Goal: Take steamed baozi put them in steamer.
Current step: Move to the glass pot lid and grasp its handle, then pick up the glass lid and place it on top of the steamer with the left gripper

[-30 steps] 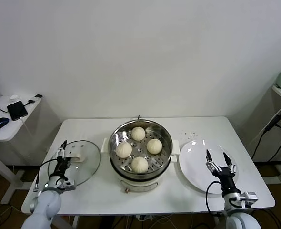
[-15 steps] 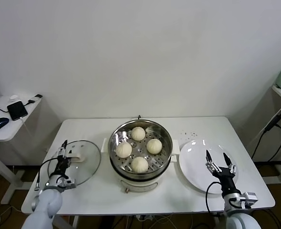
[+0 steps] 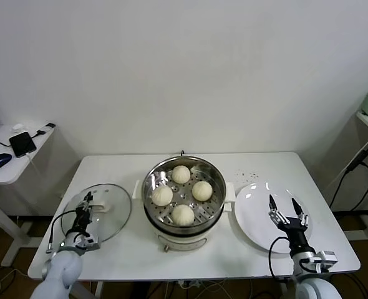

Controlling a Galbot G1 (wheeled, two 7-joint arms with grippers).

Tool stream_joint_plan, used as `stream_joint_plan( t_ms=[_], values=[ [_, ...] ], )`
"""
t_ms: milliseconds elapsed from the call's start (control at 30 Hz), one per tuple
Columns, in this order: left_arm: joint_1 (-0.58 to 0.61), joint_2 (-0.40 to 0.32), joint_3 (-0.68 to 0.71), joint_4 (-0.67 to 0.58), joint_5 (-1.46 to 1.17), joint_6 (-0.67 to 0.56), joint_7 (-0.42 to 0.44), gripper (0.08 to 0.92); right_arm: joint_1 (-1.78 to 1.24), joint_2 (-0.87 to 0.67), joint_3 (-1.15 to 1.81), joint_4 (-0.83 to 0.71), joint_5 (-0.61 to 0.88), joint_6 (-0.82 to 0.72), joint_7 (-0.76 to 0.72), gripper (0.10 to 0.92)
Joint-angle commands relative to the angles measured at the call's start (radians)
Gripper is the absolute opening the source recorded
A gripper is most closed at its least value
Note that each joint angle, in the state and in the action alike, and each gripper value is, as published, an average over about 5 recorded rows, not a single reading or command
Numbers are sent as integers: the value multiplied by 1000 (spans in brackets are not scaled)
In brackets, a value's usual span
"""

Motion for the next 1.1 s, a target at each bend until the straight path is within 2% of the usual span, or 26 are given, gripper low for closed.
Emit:
stream_joint_plan(
  t_ms=[33,133,267,400,600,733,900,1100],
  values=[
    [18,-6,-12,-16,-24,9,2,255,2,0,4,4,1,-3,5,823],
    [40,-11,-27,-57,-28,26,23,189,5,-1,9,7,2,-5,6,823],
    [82,-27,-56,-171,-17,90,72,163,5,-1,10,14,3,-8,4,823],
    [132,-48,-77,-320,20,223,113,163,5,-1,9,18,3,-9,3,823],
    [188,-38,-47,-484,54,445,138,163,2,-2,15,24,3,-11,3,823],
    [185,-70,-54,-562,118,562,222,163,-11,-7,27,34,5,-24,2,823],
    [154,-118,-96,-611,179,591,320,163,-23,-9,56,53,8,-52,2,823],
    [166,-121,-106,-755,214,622,467,163,-26,-12,93,60,9,-69,1,823]
  ],
)
